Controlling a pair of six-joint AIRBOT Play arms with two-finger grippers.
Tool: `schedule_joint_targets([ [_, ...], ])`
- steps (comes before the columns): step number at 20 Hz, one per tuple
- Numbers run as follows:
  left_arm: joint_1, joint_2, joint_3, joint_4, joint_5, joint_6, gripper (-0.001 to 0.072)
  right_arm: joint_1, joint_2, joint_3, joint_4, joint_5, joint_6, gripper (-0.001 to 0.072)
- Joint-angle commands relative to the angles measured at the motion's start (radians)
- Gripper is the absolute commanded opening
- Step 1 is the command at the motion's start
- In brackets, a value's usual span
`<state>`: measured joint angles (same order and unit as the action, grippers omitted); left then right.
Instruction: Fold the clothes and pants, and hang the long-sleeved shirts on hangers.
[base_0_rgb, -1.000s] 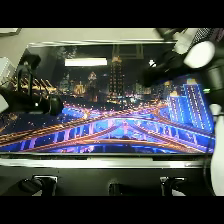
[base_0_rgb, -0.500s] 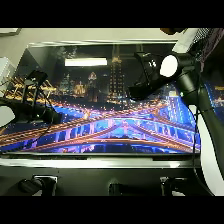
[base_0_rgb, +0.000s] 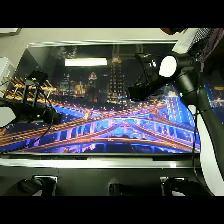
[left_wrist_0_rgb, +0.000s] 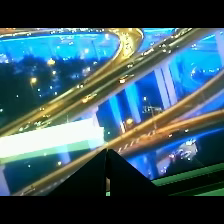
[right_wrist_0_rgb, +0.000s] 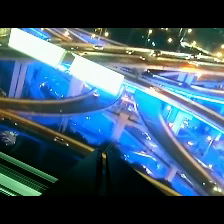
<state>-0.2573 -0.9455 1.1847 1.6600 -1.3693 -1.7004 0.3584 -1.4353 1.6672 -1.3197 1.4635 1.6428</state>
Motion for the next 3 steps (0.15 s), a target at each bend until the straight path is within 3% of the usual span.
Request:
schedule_joint_targets([
  [1,0.001,0.0,0.0,0.0,0.001,0.002,0.0026,0.002,0.0,0.0,0.0,0.001,0.002,0.0076],
  [3,0.001,0.0,0.0,0.0,0.001,0.002,0.0025,0.001,0.0,0.0,0.0,0.001,0.002,0.0076],
])
